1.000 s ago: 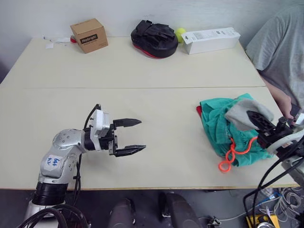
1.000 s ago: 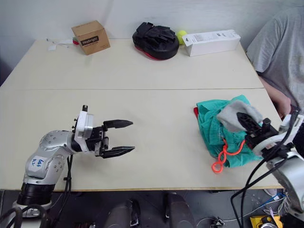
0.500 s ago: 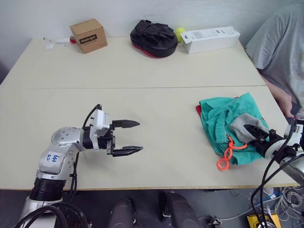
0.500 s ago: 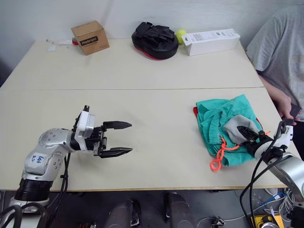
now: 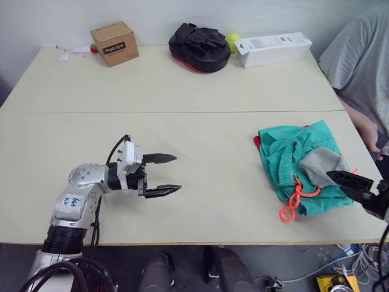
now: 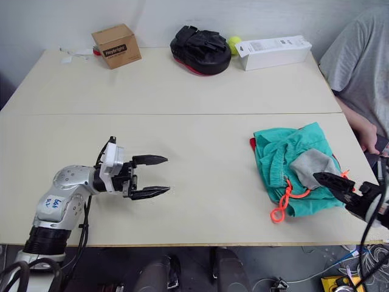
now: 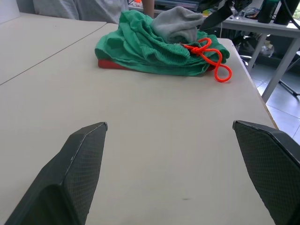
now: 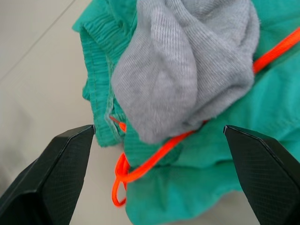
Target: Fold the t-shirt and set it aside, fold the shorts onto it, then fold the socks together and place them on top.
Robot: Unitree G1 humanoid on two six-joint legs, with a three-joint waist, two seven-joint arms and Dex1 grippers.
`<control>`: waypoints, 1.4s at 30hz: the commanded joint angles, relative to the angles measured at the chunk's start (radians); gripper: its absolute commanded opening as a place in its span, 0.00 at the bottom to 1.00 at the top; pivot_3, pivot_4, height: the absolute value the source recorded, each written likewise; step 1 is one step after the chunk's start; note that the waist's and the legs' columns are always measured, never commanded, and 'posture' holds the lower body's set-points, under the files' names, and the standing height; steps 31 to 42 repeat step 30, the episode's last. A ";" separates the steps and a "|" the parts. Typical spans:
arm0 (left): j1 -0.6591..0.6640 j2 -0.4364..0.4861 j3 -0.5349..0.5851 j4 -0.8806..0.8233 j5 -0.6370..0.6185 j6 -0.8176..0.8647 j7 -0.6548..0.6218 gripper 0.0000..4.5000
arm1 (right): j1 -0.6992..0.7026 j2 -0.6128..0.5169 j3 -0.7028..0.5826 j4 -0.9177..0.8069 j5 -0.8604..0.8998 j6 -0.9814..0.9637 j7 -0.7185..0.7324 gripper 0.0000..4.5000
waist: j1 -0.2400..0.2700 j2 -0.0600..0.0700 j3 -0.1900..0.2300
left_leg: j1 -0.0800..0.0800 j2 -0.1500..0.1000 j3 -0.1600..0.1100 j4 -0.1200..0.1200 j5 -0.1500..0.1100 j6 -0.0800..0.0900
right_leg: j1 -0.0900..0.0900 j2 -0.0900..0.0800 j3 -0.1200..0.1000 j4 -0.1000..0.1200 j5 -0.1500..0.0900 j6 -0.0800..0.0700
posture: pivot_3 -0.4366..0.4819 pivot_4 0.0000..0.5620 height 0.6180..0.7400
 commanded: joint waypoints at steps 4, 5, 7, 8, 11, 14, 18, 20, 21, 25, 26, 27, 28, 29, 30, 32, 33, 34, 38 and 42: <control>0.095 0.080 0.031 -0.064 0.026 -0.006 -0.004 1.00 | 0.302 -0.113 -0.143 -0.265 -0.755 -0.317 0.843 0.99 | -0.002 -0.001 0.000 | 0.001 0.001 0.000 -0.002 -0.001 -0.001 | 0.000 0.001 0.000 -0.002 -0.002 0.004 | 0.48 0.27 1.00; 0.110 0.091 0.038 -0.070 0.033 -0.014 0.006 1.00 | 0.293 -0.115 -0.097 -0.279 -0.839 -0.434 0.935 0.99 | -0.003 -0.002 0.000 | 0.001 0.001 0.000 -0.001 -0.001 -0.001 | 0.001 0.001 -0.001 -0.002 -0.003 0.004 | 0.48 0.27 1.00; 0.135 0.106 0.059 -0.086 0.040 -0.026 0.033 1.00 | 0.189 -0.099 0.033 -0.287 -0.944 -0.616 1.013 0.99 | -0.007 -0.003 0.001 | 0.001 0.001 0.000 -0.001 -0.001 -0.001 | 0.001 0.001 -0.001 -0.002 -0.002 0.004 | 0.48 0.27 1.00; 0.150 0.118 0.072 -0.095 0.040 -0.027 0.039 1.00 | 0.109 -0.082 0.118 -0.292 -0.974 -0.684 1.027 0.99 | -0.010 -0.005 0.002 | 0.002 0.001 0.001 0.000 -0.002 0.000 | 0.002 0.000 -0.001 -0.002 -0.002 0.004 | 0.48 0.27 1.00; 0.193 0.150 0.114 -0.110 0.058 -0.030 0.070 1.00 | -0.128 -0.005 0.354 -0.269 -1.062 -0.821 1.053 0.99 | -0.013 -0.008 0.004 | 0.003 0.001 0.001 0.000 -0.001 0.000 | 0.002 0.000 0.000 -0.002 0.001 0.000 | 0.48 0.27 1.00; 0.245 0.172 0.157 -0.125 0.074 -0.042 0.101 1.00 | -0.314 0.102 0.572 -0.235 -1.169 -0.925 1.099 0.99 | -0.014 -0.008 0.005 | 0.003 0.001 0.001 -0.001 0.001 -0.001 | 0.002 0.000 0.000 0.000 0.001 -0.002 | 0.48 0.27 1.00; 0.296 0.186 0.203 -0.127 0.106 -0.065 0.149 1.00 | -0.489 0.258 0.795 -0.135 -1.373 -1.144 1.146 0.99 | -0.013 -0.007 0.006 | 0.004 0.000 0.001 0.001 0.000 -0.002 | 0.000 0.000 0.000 0.005 0.001 -0.004 | 0.48 0.27 1.00; 0.317 0.195 0.223 -0.116 0.127 -0.093 0.160 1.00 | -0.542 0.336 0.873 -0.071 -1.451 -1.243 1.153 0.99 | -0.011 -0.007 0.006 | 0.003 0.001 0.002 0.001 0.000 -0.002 | 0.000 0.000 0.000 0.005 0.001 -0.005 | 0.48 0.27 1.00; 0.325 0.198 0.229 -0.111 0.134 -0.105 0.162 1.00 | -0.558 0.362 0.896 -0.043 -1.479 -1.278 1.154 0.99 | -0.010 -0.007 0.006 | 0.003 0.001 0.002 0.001 0.000 -0.002 | 0.000 0.000 -0.001 0.006 0.001 -0.006 | 0.48 0.27 1.00; 0.331 0.198 0.249 -0.082 0.165 -0.154 0.184 1.00 | -0.570 0.438 0.952 0.071 -1.556 -1.406 1.156 0.99 | 0.000 -0.007 0.006 | 0.003 0.001 0.002 0.003 0.000 -0.002 | 0.000 -0.001 -0.001 0.007 0.000 -0.007 | 0.48 0.27 1.00; 0.332 0.196 0.254 -0.079 0.164 -0.157 0.188 1.00 | -0.571 0.450 0.956 0.086 -1.564 -1.419 1.152 0.99 | -0.001 -0.007 0.006 | 0.003 0.001 0.003 0.005 0.000 -0.001 | 0.000 -0.002 -0.001 0.007 0.000 -0.007 | 0.48 0.27 1.00; 0.334 0.194 0.259 -0.080 0.161 -0.156 0.190 1.00 | -0.571 0.463 0.958 0.101 -1.568 -1.428 1.149 0.99 | -0.002 -0.007 0.006 | 0.003 0.001 0.003 0.005 -0.001 -0.001 | 0.000 -0.002 -0.001 0.008 0.000 -0.007 | 0.48 0.27 1.00; 0.336 0.193 0.262 -0.081 0.157 -0.156 0.190 1.00 | -0.570 0.471 0.960 0.112 -1.573 -1.438 1.147 0.99 | -0.002 -0.007 0.006 | 0.003 0.001 0.005 0.006 -0.001 0.000 | 0.000 -0.003 -0.001 0.008 0.000 -0.007 | 0.48 0.27 1.00; 0.340 0.194 0.265 -0.087 0.146 -0.146 0.186 1.00 | -0.570 0.479 0.963 0.123 -1.577 -1.446 1.147 0.99 | -0.003 -0.007 0.006 | 0.004 0.001 0.005 0.007 -0.001 0.000 | 0.000 -0.003 -0.001 0.009 0.000 -0.007 | 0.48 0.27 1.00; 0.343 0.194 0.267 -0.089 0.142 -0.145 0.182 1.00 | -0.569 0.487 0.964 0.131 -1.578 -1.448 1.145 0.99 | -0.003 -0.007 0.006 | 0.004 0.001 0.005 0.008 -0.001 0.000 | 0.000 -0.003 -0.001 0.010 0.000 -0.007 | 0.48 0.27 1.00; 0.343 0.194 0.267 -0.089 0.142 -0.145 0.182 1.00 | -0.569 0.487 0.964 0.131 -1.578 -1.448 1.145 0.99 | -0.003 -0.007 0.006 | 0.004 0.001 0.005 0.008 -0.001 0.000 | 0.000 -0.003 -0.001 0.010 0.000 -0.007 | 0.48 0.27 1.00; 0.343 0.194 0.267 -0.089 0.142 -0.145 0.182 1.00 | -0.569 0.487 0.964 0.131 -1.578 -1.448 1.145 0.99 | -0.003 -0.007 0.006 | 0.004 0.001 0.005 0.008 -0.001 0.000 | 0.000 -0.003 -0.001 0.010 0.000 -0.007 | 0.48 0.27 1.00; 0.343 0.194 0.267 -0.089 0.142 -0.145 0.182 1.00 | -0.569 0.487 0.964 0.131 -1.578 -1.448 1.145 0.99 | -0.003 -0.007 0.006 | 0.004 0.001 0.005 0.008 -0.001 0.000 | 0.000 -0.003 -0.001 0.010 0.000 -0.007 | 0.48 0.27 1.00; 0.343 0.194 0.267 -0.089 0.142 -0.145 0.182 1.00 | -0.569 0.487 0.964 0.131 -1.578 -1.448 1.145 0.99 | -0.003 -0.007 0.006 | 0.004 0.001 0.005 0.008 -0.001 0.000 | 0.000 -0.003 -0.001 0.010 0.000 -0.007 | 0.48 0.27 1.00; 0.343 0.194 0.267 -0.089 0.142 -0.145 0.182 1.00 | -0.569 0.487 0.964 0.131 -1.578 -1.448 1.145 0.99 | -0.003 -0.007 0.006 | 0.004 0.001 0.005 0.008 -0.001 0.000 | 0.000 -0.003 -0.001 0.010 0.000 -0.007 | 0.48 0.27 1.00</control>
